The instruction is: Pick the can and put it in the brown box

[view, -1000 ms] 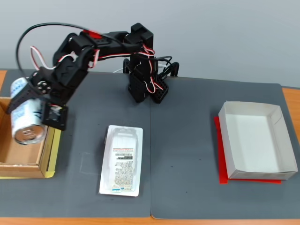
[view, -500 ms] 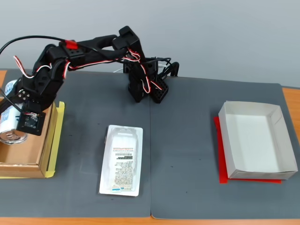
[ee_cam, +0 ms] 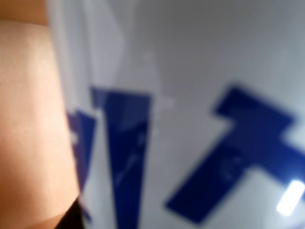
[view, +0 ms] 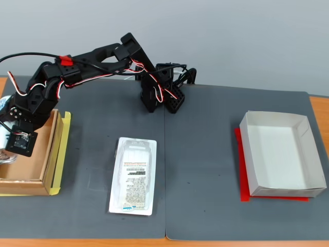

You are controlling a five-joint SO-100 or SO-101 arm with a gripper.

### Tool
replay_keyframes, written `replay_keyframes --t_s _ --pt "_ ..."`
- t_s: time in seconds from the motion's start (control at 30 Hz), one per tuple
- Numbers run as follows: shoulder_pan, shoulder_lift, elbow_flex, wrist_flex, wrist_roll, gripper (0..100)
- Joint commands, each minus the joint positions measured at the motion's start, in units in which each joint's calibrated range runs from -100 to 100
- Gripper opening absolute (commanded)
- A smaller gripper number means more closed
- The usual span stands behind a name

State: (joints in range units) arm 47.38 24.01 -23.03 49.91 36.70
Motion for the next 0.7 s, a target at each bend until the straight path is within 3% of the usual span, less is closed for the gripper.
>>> replay_keyframes --t_s 0.0,0.07,0.27,0.53,0.67 --pt "-0.6 -0.4 -2.9 -0.6 -2.7 15" --pt "-1.0 -0.4 -2.9 -0.1 -3.7 19" --pt "-1.0 -0.5 -2.1 0.0 -4.3 42" --pt "-1.2 -1.2 -2.1 3.4 -4.3 41" --pt "-1.8 -2.1 -2.9 6.5 -4.3 31"
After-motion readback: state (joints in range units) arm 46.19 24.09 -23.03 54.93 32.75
